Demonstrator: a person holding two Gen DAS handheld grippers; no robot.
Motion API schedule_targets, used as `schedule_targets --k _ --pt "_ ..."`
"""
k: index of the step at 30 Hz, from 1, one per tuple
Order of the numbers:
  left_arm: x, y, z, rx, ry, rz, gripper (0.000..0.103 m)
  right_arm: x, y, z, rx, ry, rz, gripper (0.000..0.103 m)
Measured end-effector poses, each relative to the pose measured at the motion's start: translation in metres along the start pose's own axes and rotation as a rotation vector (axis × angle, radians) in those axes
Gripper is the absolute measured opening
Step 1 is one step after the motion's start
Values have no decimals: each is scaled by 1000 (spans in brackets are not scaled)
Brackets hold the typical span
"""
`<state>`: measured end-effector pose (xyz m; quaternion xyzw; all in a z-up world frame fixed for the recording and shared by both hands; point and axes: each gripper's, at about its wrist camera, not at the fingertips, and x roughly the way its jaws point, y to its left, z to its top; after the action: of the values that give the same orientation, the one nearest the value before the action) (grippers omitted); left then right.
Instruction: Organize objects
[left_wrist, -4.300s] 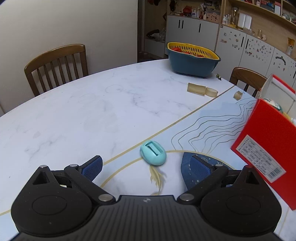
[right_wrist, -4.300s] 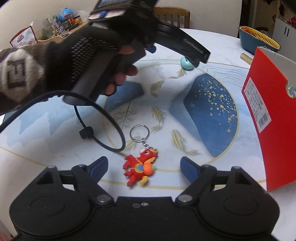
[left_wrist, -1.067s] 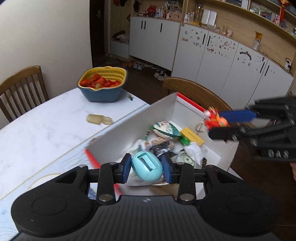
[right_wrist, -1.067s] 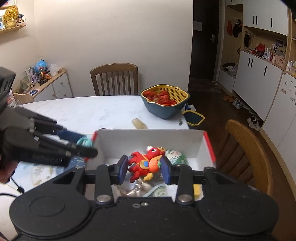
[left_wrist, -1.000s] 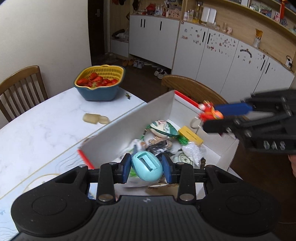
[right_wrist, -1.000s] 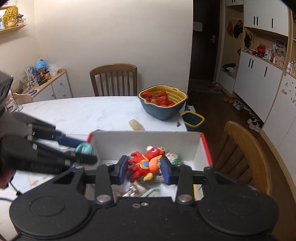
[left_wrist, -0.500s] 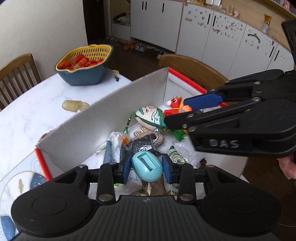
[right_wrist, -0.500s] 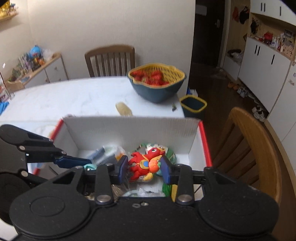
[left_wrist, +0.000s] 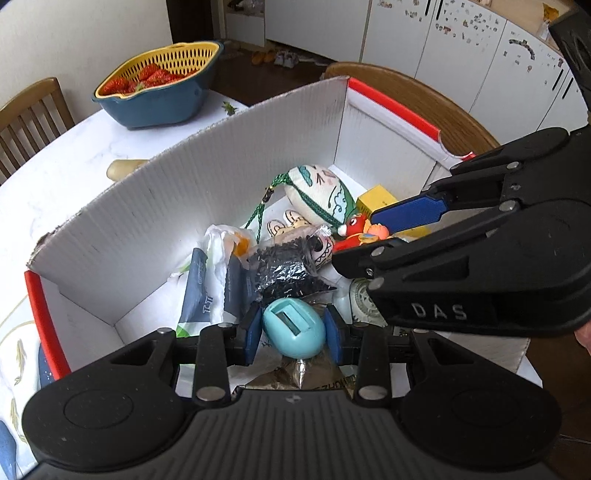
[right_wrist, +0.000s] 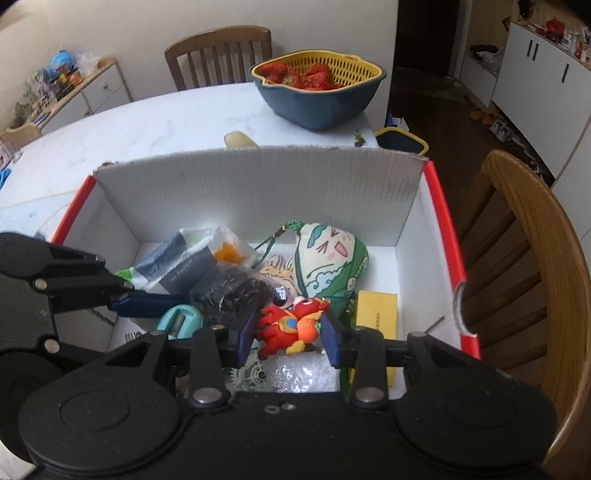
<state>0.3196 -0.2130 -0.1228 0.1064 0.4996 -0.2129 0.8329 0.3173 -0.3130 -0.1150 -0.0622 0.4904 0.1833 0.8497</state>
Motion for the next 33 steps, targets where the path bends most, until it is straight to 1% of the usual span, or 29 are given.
schedule_targets --k 5,10,11,13,15,16,19,21,24,28,33 --pt "7 7 2 -41 47 -29 35 0 -2 -1 -5 7 6 38" --pt "6 12 1 -72 51 -35 41 -2 -4 2 -3 0 13 43" --pt "4 12 0 -71 45 -33 44 -5 -4 2 -4 -7 13 45" --pt "-1 11 -1 -70 27 -27 50 -10 -4 3 3 -19 21 47" --pt "-7 11 -2 -77 6 -38 56 -16 -4 3 9 -32 26 48" --pt "-11 12 -3 -86 -5 -42 57 -18 -3 4 12 -38 29 48" --pt "-24 14 -7 -95 -41 -52 58 -28 -1 3 23 -61 37 50" --pt "-33 16 -10 -91 -65 -44 61 -36 2 1 32 -81 35 54" --pt "-48 19 -14 -93 -99 -53 61 -50 7 -4 45 -113 32 56" --pt "-68 25 -23 -84 -145 -52 62 -67 15 -10 67 -154 23 58" --pt "-93 38 -34 -104 -193 -63 62 -88 28 -18 99 -210 16 61"
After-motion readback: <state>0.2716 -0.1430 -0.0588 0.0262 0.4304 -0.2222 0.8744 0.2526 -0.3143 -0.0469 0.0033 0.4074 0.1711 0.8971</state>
